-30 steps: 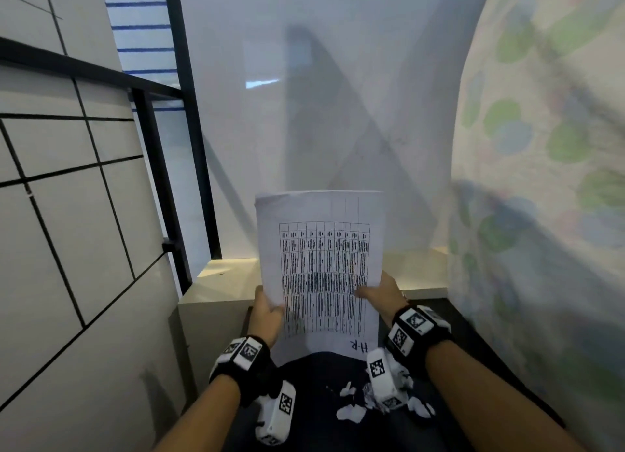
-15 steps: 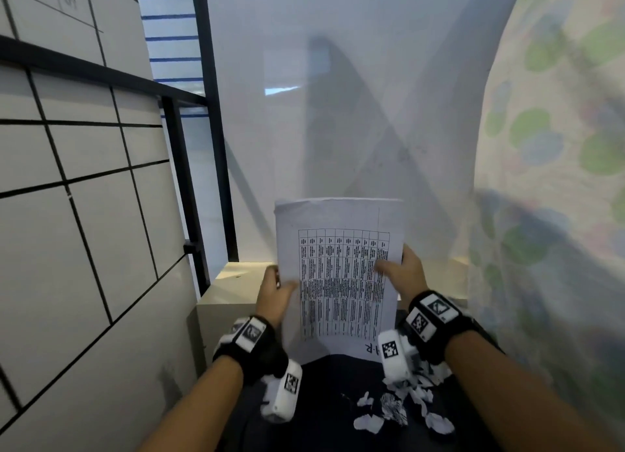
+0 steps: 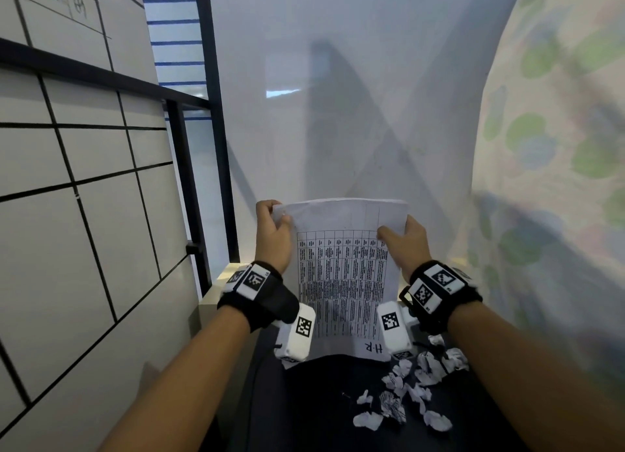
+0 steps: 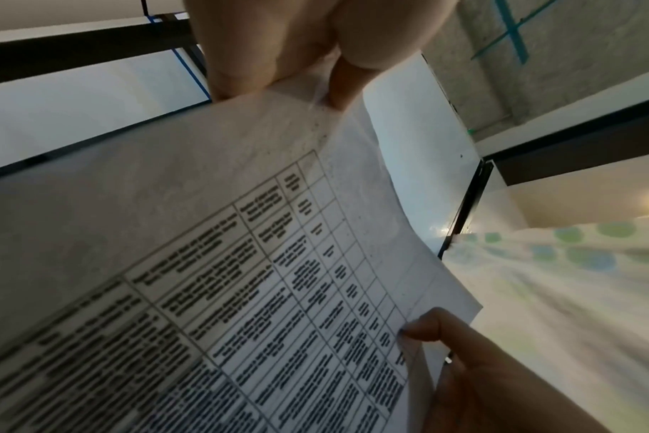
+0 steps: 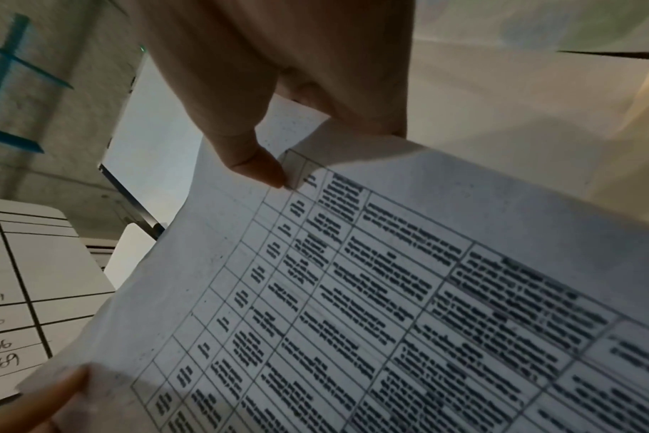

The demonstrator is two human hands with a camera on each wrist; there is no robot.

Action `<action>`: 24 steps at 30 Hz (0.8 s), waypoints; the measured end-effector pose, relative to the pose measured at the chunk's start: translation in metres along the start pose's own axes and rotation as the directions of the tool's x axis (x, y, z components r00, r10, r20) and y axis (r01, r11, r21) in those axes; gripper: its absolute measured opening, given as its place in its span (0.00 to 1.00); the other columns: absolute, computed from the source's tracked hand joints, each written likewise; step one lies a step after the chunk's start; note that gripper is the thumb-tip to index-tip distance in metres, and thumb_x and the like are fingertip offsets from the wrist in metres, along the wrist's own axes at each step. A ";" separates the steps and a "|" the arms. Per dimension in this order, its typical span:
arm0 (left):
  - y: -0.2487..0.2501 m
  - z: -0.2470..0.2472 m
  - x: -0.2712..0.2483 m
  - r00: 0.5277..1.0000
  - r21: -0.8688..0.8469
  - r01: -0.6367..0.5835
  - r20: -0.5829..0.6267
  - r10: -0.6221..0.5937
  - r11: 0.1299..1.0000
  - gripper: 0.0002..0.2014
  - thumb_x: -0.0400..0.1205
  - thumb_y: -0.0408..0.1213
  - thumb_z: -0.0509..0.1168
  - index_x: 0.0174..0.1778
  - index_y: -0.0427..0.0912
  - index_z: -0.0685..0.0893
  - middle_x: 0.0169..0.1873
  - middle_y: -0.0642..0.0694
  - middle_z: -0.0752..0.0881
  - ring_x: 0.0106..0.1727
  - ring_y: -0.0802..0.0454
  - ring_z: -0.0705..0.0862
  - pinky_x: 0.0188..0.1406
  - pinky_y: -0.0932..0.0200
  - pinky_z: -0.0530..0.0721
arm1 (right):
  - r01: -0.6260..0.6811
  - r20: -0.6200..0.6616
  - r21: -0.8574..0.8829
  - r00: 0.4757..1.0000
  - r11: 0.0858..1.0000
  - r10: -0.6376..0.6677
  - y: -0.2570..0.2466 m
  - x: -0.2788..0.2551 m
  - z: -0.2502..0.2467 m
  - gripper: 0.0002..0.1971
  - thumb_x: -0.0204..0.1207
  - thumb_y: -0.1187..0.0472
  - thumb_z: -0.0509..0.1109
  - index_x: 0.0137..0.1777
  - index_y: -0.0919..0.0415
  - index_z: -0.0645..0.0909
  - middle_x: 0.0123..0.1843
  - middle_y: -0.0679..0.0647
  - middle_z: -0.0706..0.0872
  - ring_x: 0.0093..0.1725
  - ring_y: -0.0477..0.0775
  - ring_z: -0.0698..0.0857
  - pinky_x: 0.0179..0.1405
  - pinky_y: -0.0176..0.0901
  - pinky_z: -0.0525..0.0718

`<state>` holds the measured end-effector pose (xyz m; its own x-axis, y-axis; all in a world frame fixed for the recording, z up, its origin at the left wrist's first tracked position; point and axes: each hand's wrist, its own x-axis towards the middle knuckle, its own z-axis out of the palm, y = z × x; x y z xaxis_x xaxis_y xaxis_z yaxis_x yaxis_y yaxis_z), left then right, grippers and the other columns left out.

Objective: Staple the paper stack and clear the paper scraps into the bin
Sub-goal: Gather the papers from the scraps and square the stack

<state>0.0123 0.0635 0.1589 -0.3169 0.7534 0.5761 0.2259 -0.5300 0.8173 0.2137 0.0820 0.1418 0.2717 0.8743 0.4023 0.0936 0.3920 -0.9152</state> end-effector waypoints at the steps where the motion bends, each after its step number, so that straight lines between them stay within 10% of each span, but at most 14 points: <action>1: -0.002 0.000 -0.002 0.999 -0.019 0.034 0.013 -0.033 0.999 0.09 0.84 0.26 0.53 0.56 0.42 0.67 0.51 0.45 0.72 0.52 0.52 0.72 0.54 0.63 0.71 | 0.001 0.001 -0.001 1.000 1.000 -0.001 0.001 -0.002 0.000 0.14 0.73 0.73 0.67 0.59 0.70 0.80 0.48 0.61 0.83 0.46 0.56 0.82 0.33 0.33 0.81; 10: -0.014 0.002 -0.014 0.993 0.012 0.100 0.058 -0.101 0.995 0.11 0.86 0.28 0.51 0.62 0.35 0.71 0.49 0.44 0.78 0.51 0.50 0.77 0.56 0.61 0.70 | -0.013 0.042 -0.001 0.999 1.000 0.013 0.009 -0.007 -0.003 0.08 0.74 0.74 0.65 0.49 0.63 0.79 0.41 0.55 0.83 0.35 0.46 0.80 0.34 0.33 0.80; 14: -0.030 0.004 -0.026 0.986 0.045 0.151 0.070 -0.154 0.987 0.04 0.85 0.28 0.52 0.53 0.40 0.68 0.36 0.52 0.75 0.38 0.54 0.75 0.38 0.60 0.73 | -0.086 0.080 -0.073 0.993 0.994 0.092 0.022 -0.011 -0.003 0.08 0.74 0.72 0.67 0.50 0.63 0.77 0.43 0.57 0.83 0.42 0.55 0.81 0.40 0.39 0.80; 22: -0.025 0.000 -0.028 0.975 0.142 0.182 0.105 -0.198 0.973 0.13 0.86 0.30 0.54 0.66 0.31 0.68 0.50 0.41 0.76 0.51 0.49 0.75 0.42 0.59 0.73 | -0.142 0.156 -0.193 0.972 0.971 0.173 0.030 -0.012 -0.013 0.17 0.74 0.67 0.71 0.62 0.68 0.77 0.58 0.63 0.85 0.58 0.63 0.84 0.63 0.56 0.83; 24: -0.024 -0.001 -0.027 0.972 0.146 0.195 0.106 -0.212 0.970 0.16 0.85 0.30 0.55 0.68 0.31 0.66 0.51 0.42 0.76 0.52 0.49 0.76 0.51 0.59 0.74 | -0.174 0.173 -0.253 0.960 0.952 0.221 0.033 -0.014 -0.024 0.24 0.73 0.63 0.74 0.67 0.66 0.73 0.59 0.62 0.84 0.55 0.61 0.84 0.51 0.52 0.86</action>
<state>0.0146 0.0554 0.1238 -0.2584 0.8853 0.3865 0.2916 -0.3100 0.9049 0.2358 0.0756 0.1052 0.1156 0.9754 0.1877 0.2841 0.1486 -0.9472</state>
